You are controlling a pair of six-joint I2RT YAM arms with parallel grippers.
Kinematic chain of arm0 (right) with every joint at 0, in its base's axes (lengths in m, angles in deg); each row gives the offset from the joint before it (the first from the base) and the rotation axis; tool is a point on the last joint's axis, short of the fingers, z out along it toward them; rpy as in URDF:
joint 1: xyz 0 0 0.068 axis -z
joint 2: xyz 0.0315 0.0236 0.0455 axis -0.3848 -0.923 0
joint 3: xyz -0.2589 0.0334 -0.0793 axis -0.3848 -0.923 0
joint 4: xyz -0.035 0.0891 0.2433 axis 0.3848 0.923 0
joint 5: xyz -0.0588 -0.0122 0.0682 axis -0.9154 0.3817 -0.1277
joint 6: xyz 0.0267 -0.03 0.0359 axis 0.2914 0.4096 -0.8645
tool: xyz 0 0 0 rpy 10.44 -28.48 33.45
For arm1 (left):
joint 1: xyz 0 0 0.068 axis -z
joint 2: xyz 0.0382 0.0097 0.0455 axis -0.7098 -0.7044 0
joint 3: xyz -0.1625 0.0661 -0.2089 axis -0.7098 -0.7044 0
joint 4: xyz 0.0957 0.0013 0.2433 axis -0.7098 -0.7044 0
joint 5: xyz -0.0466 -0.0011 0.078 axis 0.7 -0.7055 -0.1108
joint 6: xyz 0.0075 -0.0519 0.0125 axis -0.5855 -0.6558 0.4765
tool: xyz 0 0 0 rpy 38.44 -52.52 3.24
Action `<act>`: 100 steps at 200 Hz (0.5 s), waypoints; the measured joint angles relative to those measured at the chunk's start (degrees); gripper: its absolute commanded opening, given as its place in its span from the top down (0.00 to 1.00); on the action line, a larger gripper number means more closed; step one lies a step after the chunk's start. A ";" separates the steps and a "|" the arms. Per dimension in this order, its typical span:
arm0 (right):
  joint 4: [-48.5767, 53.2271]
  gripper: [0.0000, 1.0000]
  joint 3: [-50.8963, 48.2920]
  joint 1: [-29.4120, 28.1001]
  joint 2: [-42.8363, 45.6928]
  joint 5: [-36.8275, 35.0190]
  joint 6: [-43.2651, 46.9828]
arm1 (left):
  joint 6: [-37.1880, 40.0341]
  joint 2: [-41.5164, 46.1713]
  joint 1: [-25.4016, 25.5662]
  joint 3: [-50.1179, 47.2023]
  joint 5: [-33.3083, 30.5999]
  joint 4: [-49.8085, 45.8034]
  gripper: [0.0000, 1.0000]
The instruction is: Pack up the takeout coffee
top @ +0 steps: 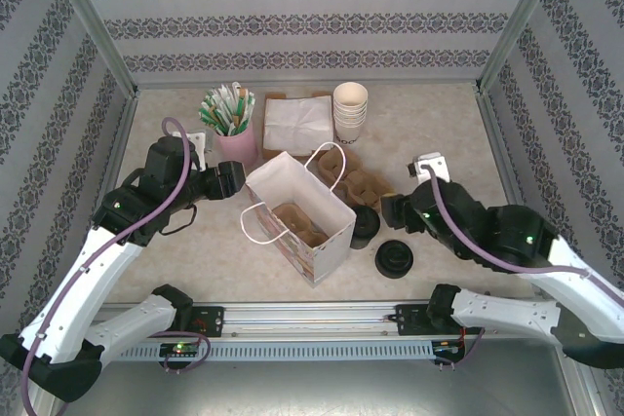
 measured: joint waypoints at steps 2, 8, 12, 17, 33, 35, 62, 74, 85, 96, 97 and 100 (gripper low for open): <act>0.02 0.22 -0.83 0.35 0.09 0.28 -0.37 | -0.11 0.00 0.00 -0.11 0.02 0.04 0.30; 0.00 0.22 -2.99 1.36 0.22 1.27 -1.40 | -0.28 0.00 0.00 -0.31 0.02 0.11 0.29; -0.11 0.22 -4.37 2.08 0.15 2.05 -1.92 | -0.42 0.00 0.00 -0.50 0.02 0.11 0.30; -0.33 0.23 -5.99 2.86 -0.07 3.06 -2.54 | -0.59 0.00 0.00 -0.70 0.04 0.11 0.30; -1.33 0.22 -9.92 4.94 -1.66 6.75 -3.78 | -1.22 0.00 0.00 -1.38 0.07 0.15 0.30; -1.53 0.22 -10.32 5.14 -1.95 7.23 -3.91 | -1.25 0.00 0.00 -1.42 0.07 0.13 0.30; -5.33 0.22 -13.07 6.27 -7.82 12.61 -4.63 | -2.05 0.00 0.00 -1.97 0.33 0.15 0.30; -7.30 0.22 -13.57 6.27 -10.19 14.16 -4.63 | -2.38 0.00 0.00 -2.23 0.48 0.15 0.29; -8.76 0.21 -13.79 6.32 -11.91 15.39 -4.61 | -2.78 0.00 0.00 -2.45 0.52 0.15 0.29; -10.49 0.22 -14.03 6.93 -13.25 16.48 -4.59 | -3.08 0.00 0.00 -2.56 0.52 0.15 0.29; -10.56 0.22 -14.08 6.97 -13.31 16.55 -4.59 | -3.10 0.00 0.00 -2.56 0.52 0.15 0.30; -10.95 0.22 -14.12 7.17 -13.60 16.81 -4.57 | -3.13 0.00 0.00 -2.60 0.52 0.15 0.30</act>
